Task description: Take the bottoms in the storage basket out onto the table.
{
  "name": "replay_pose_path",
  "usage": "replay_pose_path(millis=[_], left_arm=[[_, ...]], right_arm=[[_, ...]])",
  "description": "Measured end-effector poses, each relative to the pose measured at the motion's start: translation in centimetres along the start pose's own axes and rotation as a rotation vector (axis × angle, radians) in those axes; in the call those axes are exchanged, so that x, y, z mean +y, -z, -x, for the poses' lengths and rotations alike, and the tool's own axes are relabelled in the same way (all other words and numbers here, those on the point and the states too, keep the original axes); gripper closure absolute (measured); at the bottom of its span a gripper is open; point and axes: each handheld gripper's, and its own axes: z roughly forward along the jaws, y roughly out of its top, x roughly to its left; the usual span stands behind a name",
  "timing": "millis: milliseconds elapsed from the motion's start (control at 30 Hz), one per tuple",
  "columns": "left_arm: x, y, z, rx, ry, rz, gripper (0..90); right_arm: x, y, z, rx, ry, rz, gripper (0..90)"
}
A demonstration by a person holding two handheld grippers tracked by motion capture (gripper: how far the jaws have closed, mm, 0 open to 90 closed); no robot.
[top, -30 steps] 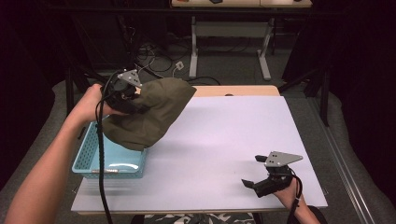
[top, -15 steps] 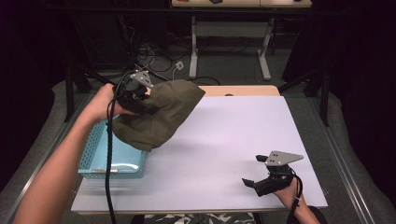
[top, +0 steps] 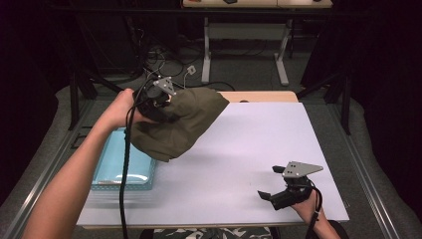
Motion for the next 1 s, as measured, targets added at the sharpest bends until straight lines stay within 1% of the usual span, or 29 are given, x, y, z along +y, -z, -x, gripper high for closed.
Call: replay_pose_path(millis=[167,267,467,567,900,1000], left_arm=[[0.7,-0.5,0.1,-0.007,-0.009,0.009,59.8],[1.2,-0.8,0.4,-0.008,-0.024,0.006,59.7],[2.0,-1.1,0.7,-0.018,-0.036,0.017,59.7],[2.3,-1.4,0.8,-0.023,-0.041,0.015,59.7],[3.0,-2.1,1.1,-0.035,-0.057,0.026,59.6],[3.2,-2.5,1.1,-0.049,-0.061,0.029,59.6]], right_arm=[[0.0,0.0,0.0,0.001,0.000,-0.002,0.6],[0.0,0.0,0.0,-0.001,0.000,0.000,0.6],[0.0,0.1,-0.1,0.002,0.001,0.007,0.4],[0.0,0.1,0.0,0.002,0.000,0.009,0.3],[0.0,0.0,0.0,0.002,0.001,0.001,0.3],[0.0,0.0,-0.1,0.002,0.004,0.005,0.3]])
